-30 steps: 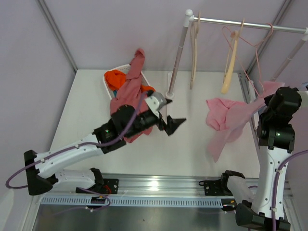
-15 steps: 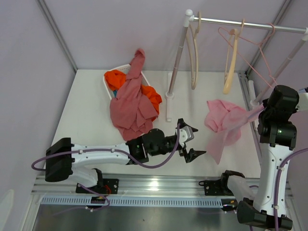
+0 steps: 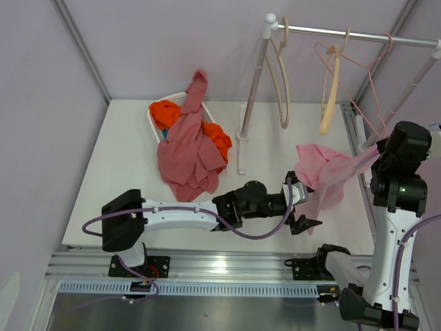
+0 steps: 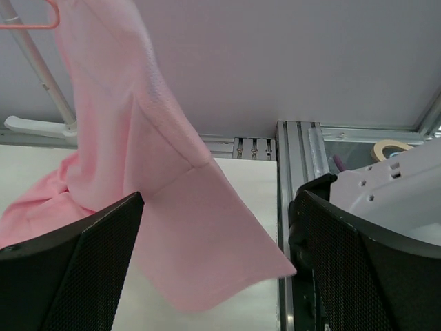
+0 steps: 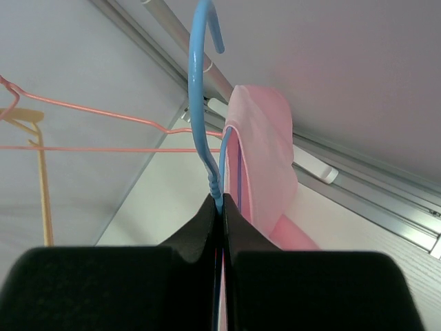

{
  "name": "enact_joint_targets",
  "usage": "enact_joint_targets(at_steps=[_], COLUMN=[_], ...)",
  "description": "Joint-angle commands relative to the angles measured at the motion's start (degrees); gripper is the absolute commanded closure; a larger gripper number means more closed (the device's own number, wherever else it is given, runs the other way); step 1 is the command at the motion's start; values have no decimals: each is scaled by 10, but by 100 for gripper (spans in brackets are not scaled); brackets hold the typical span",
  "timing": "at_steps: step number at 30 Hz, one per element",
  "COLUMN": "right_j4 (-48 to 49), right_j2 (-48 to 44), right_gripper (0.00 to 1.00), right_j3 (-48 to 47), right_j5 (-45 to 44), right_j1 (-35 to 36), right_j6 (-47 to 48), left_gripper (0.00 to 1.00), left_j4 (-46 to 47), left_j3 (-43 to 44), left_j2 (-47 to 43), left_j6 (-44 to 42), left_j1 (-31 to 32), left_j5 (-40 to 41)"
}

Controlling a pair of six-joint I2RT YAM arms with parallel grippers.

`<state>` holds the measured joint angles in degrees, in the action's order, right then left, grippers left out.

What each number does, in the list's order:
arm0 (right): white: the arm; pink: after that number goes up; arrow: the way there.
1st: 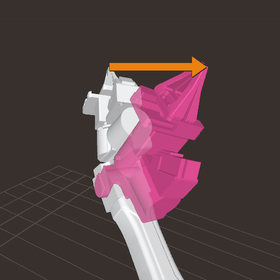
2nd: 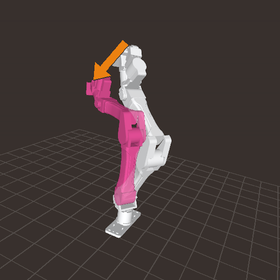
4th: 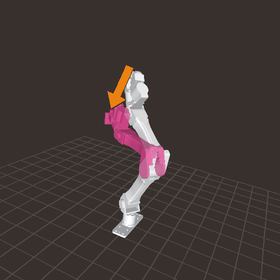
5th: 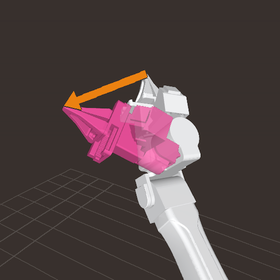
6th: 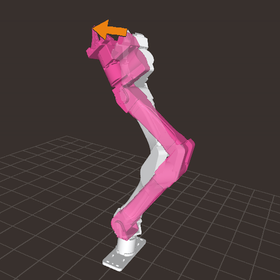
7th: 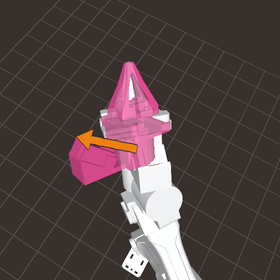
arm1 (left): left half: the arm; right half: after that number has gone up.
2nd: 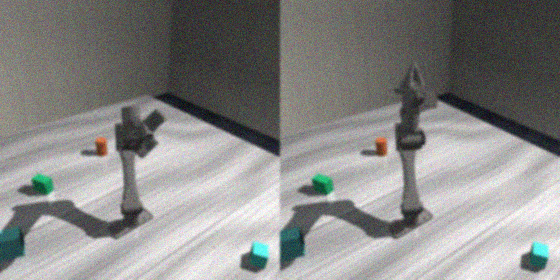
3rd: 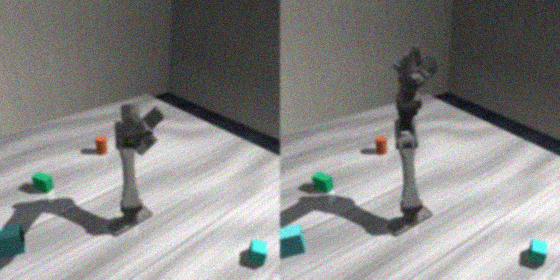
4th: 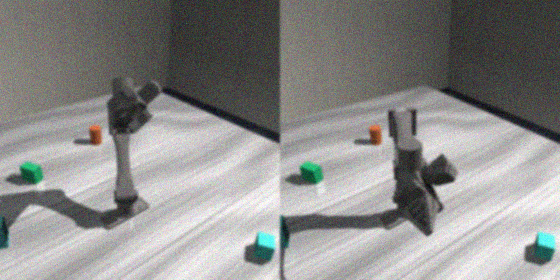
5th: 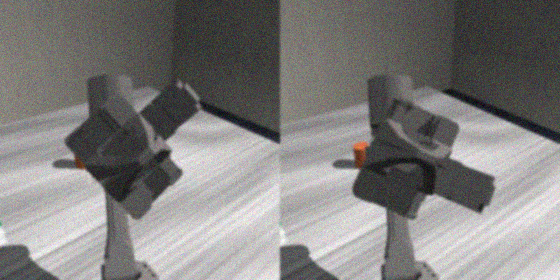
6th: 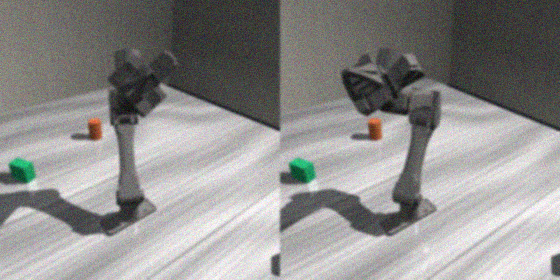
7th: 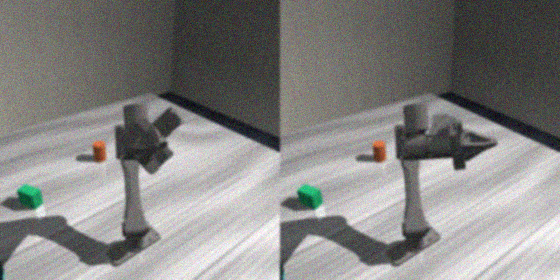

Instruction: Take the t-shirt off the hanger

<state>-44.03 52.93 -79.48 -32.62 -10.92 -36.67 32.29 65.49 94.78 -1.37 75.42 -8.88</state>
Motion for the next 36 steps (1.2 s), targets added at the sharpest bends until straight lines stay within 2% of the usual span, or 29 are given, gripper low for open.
enact_joint_targets(at_steps=[1,4,5,8,9,12,16,21,24,31,36], right_j4=[16,14,14,13,13,18,32,50,63,70,62], right_j2=[-5,-7,-10,-12,-13,-10,2,27,37,40,31], right_gripper=[100,100,100,100,100,100,100,100,100,100,100], right_j3=[-32,-34,-35,-36,-36,-32,-20,-1,6,5,0], right_j5=[1,8,13,14,12,0,-10,-24,-22,-10,42], right_j1=[4,4,4,4,4,4,4,4,3,-1,0], right_j6=[-13,-12,-13,-10,-7,2,5,4,9,28,26], left_gripper=[1,0,16,81,99,99,99,99,99,99,99], left_j4=[23,1,-9,-78,-86,-31,-12,27,74,128,30], left_j3=[68,114,124,187,185,122,43,-42,-90,-110,-13], left_j2=[46,88,98,127,125,86,16,-64,-63,-7,41], left_j6=[9,9,8,7,8,8,-7,-8,25,41,94], left_j1=[4,3,2,-6,-7,-6,10,72,109,119,40], left_j5=[-28,-19,-16,3,14,15,30,76,73,86,25])
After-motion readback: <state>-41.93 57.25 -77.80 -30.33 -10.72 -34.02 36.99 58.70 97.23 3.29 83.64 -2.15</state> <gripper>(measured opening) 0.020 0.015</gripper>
